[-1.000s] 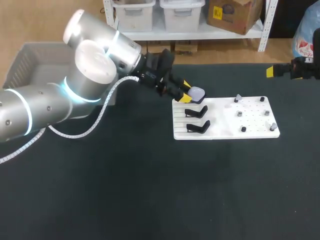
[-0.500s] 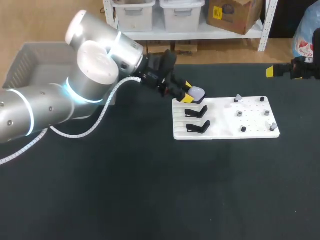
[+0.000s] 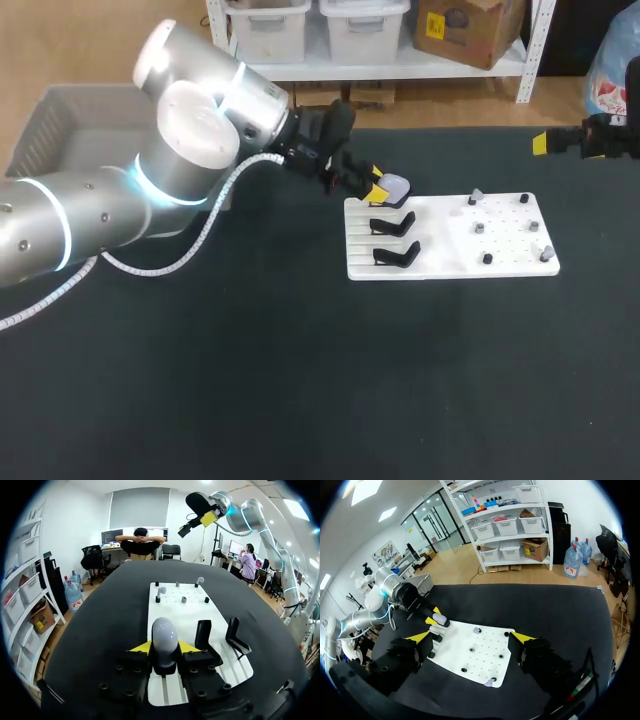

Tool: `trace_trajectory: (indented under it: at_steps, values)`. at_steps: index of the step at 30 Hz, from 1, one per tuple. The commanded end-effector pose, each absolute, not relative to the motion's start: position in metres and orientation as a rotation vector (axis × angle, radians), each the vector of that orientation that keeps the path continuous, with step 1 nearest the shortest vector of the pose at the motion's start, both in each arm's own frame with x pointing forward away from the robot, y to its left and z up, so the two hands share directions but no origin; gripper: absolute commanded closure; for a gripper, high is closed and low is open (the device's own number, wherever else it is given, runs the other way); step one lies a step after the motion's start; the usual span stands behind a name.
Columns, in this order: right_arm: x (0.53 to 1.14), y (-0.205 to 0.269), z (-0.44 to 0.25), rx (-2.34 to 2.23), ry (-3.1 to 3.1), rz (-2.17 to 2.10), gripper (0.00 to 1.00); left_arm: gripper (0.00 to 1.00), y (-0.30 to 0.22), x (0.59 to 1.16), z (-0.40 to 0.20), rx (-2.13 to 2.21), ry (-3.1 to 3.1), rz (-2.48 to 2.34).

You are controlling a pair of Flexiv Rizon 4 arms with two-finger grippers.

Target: Pick up each earbud case from the left stands, insert the matching earbuds, close the lid, and place the case in the box.

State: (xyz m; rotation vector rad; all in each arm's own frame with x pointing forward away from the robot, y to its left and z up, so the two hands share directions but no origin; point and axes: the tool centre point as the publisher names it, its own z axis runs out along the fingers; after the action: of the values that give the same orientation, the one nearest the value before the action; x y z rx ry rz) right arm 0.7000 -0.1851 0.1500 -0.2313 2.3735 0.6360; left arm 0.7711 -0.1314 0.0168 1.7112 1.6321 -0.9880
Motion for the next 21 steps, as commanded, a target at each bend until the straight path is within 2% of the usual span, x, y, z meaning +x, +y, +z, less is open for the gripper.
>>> trace_trajectory:
  at_steps: [1, 5, 8, 21]
  values:
    - [0.700, -0.185, 0.150, -0.231, 2.374, 0.636, 0.00, 0.89, -0.131, 0.771, 0.015, 1.714, 1.637, -0.986]
    - [0.700, -0.185, 0.150, -0.231, 2.374, 0.636, 0.00, 0.91, -0.130, 0.771, 0.013, 1.711, 1.647, -0.978]
    - [0.700, -0.185, 0.150, -0.231, 2.374, 0.636, 0.00, 1.00, -0.128, 0.770, 0.014, 1.705, 1.652, -0.970]
    - [0.700, -0.185, 0.150, -0.231, 2.374, 0.636, 0.00, 1.00, -0.120, 0.769, 0.034, 1.650, 1.597, -0.977]
